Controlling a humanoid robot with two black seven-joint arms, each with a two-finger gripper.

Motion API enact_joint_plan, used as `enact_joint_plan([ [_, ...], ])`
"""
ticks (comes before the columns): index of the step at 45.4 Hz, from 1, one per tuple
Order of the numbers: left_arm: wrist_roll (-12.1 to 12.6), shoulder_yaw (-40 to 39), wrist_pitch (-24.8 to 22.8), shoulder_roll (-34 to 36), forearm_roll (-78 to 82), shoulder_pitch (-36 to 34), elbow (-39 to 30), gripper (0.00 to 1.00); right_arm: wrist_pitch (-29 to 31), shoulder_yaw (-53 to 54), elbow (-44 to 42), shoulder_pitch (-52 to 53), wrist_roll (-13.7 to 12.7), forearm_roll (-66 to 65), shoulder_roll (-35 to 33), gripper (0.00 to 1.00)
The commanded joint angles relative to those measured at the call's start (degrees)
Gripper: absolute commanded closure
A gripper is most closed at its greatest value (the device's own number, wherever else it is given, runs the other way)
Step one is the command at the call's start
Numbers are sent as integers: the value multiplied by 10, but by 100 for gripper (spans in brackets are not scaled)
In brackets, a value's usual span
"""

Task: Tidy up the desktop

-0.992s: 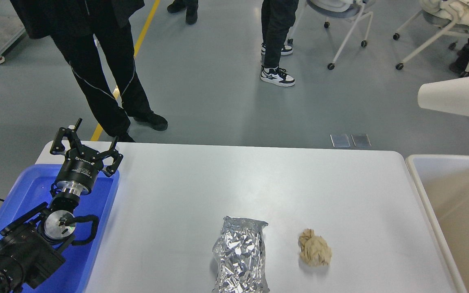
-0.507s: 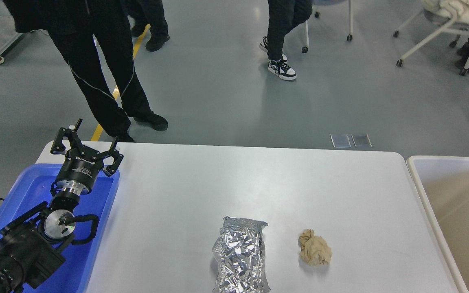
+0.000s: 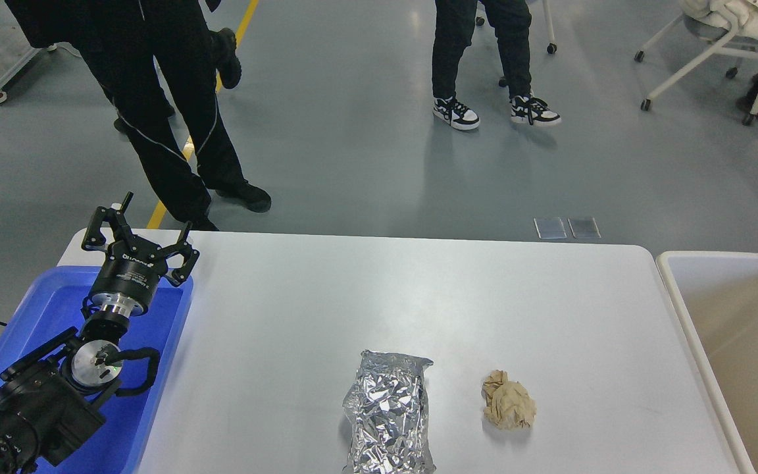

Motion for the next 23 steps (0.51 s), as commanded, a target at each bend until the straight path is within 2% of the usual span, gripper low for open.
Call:
enact_joint_plan([
  [1,0,0,0,0,0,0,0,0,-58,-2,-17,-52,-39,6,34,100],
  [12,-1,0,-1,0,0,0,0,0,-107,-4,-17,-131,-38,17,88,100],
  [23,0,0,-1,0,0,0,0,0,-119,4,-17,-163,-38,18,128,100],
])
